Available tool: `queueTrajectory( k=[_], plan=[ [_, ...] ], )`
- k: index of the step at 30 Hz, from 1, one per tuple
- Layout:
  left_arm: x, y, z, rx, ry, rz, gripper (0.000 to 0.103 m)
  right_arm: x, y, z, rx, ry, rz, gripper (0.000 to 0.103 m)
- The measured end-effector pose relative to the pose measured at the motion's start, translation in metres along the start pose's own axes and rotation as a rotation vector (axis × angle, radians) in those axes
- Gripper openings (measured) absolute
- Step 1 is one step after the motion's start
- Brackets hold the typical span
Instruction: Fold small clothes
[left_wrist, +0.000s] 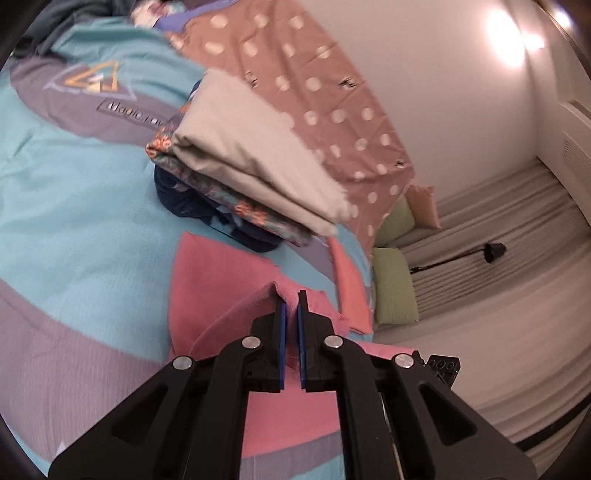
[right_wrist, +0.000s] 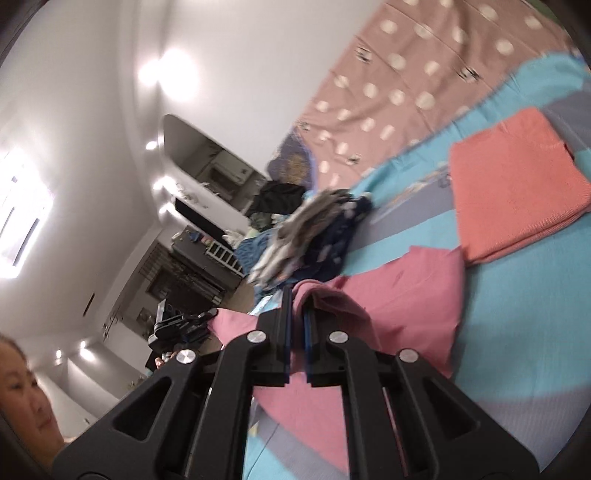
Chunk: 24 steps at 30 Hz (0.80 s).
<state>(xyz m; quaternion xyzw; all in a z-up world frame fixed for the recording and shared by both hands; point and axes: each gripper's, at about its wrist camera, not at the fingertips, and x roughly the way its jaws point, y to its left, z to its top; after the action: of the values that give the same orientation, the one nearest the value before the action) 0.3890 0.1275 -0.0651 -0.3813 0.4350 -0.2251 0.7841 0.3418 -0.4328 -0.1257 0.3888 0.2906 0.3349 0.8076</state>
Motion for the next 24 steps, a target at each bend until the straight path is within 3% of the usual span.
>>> queueTrajectory(
  k=[4,6,8,9,12,17,20,24],
  plan=[
    [0.048,0.034,0.018,-0.087,0.049,0.061,0.005,0.034,-0.050,0.016,0.101,0.053,-0.051,0.005],
    [0.067,0.055,0.020,-0.149,0.083,0.085,0.006,0.046,-0.076,0.018,0.185,0.064,-0.077,0.010],
    [0.080,0.070,0.024,-0.198,0.111,0.085,0.014,0.053,-0.095,0.020,0.252,0.069,-0.061,0.016],
    [0.084,0.074,0.026,-0.210,0.121,0.061,0.018,0.056,-0.103,0.021,0.295,0.065,-0.012,0.019],
    [0.086,0.068,0.034,-0.167,0.123,-0.002,0.024,0.059,-0.115,0.030,0.388,0.025,0.098,0.026],
    [0.052,0.046,0.041,-0.076,0.027,-0.014,0.044,0.043,-0.123,0.047,0.455,-0.114,0.062,0.051],
    [0.025,0.043,0.043,-0.058,-0.024,-0.009,0.045,0.032,-0.112,0.047,0.384,-0.140,-0.049,0.052],
    [-0.003,0.042,0.038,-0.013,-0.061,0.059,0.045,0.041,-0.060,0.032,0.136,-0.031,-0.174,0.056]
  ],
)
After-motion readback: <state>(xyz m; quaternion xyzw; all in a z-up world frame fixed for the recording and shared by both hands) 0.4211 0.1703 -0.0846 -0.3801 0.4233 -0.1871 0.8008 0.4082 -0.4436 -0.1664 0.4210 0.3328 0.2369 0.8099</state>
